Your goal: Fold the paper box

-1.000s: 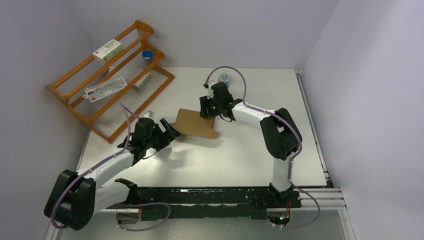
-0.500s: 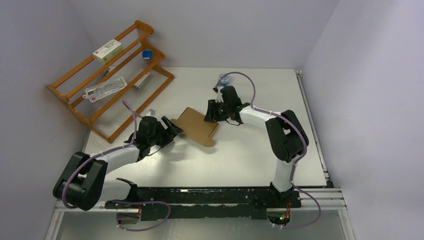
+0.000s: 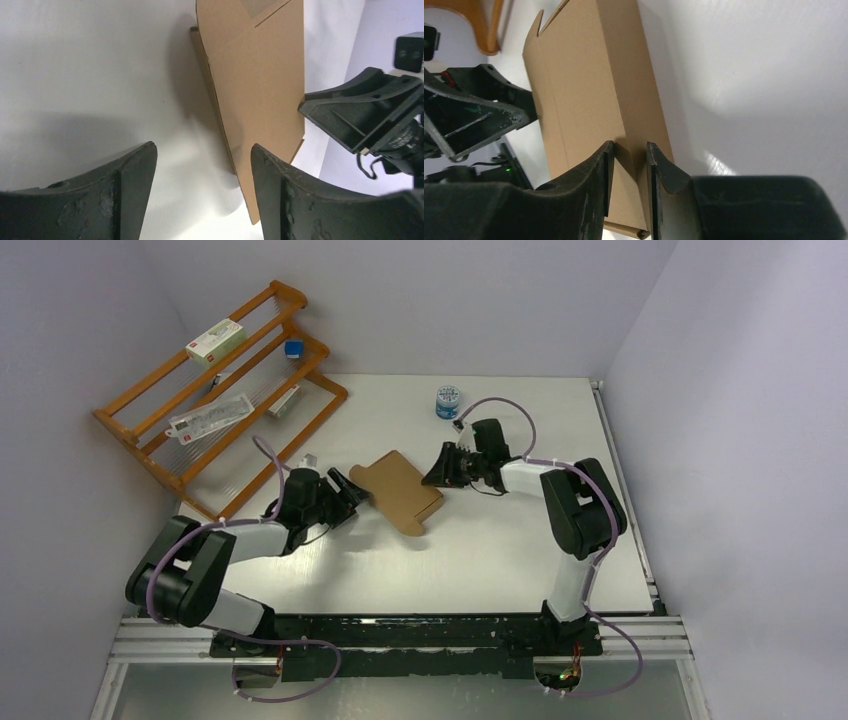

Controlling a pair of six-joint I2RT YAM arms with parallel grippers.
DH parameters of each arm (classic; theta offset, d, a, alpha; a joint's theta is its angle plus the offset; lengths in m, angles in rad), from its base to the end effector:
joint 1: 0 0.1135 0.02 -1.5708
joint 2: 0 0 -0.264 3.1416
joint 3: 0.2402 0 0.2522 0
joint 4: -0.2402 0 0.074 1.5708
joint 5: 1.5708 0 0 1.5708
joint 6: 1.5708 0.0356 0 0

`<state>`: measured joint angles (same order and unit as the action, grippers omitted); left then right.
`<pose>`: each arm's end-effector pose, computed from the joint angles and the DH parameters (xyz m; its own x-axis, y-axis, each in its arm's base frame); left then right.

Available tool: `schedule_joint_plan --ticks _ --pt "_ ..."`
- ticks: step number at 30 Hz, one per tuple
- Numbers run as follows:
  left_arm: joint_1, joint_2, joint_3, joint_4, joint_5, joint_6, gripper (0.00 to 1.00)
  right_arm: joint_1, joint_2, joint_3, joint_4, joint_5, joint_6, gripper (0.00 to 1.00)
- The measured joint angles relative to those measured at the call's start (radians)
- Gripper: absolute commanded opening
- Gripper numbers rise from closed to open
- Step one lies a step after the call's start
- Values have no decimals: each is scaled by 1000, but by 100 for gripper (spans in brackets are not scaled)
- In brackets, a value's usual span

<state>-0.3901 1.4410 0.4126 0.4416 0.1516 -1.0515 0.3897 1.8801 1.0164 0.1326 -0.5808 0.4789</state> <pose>0.2334 -0.1018 0.1360 -0.6815 -0.6477 -0.3407 -0.2003 0.6128 -0.7644 0.3463 0.1633 0.1484 -0.8686 0.0597 -0.4919 -0.3326 0.6655 0.6682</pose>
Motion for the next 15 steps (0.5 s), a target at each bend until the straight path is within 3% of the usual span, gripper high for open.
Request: schedule_joint_plan --ticks 15 --pt "-2 77 65 67 89 -1 78 -135 106 -145 371 -320 254 24"
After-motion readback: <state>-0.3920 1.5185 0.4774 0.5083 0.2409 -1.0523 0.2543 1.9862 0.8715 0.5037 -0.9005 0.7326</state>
